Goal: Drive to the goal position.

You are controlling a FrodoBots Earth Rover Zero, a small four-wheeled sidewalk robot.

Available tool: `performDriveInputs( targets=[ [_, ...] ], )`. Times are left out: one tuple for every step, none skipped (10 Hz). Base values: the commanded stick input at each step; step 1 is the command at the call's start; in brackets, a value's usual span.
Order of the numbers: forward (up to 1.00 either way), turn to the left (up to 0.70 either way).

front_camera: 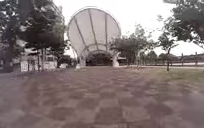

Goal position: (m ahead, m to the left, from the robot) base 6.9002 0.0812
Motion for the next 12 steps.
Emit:
performDriveInputs(
  targets=[
    [1.0, 0.0],
    [1.0, 0.0],
    [1.0, 0.0],
    [1.0, 0.0],
    [1.0, 0.0],
    [1.0, 0.0],
    [1.0, 0.0],
    [1.0, 0.0],
    [1.0, 0.0],
    [1.0, 0.0],
    [1.0, 0.0],
    [1.0, 0.0]
  ],
)
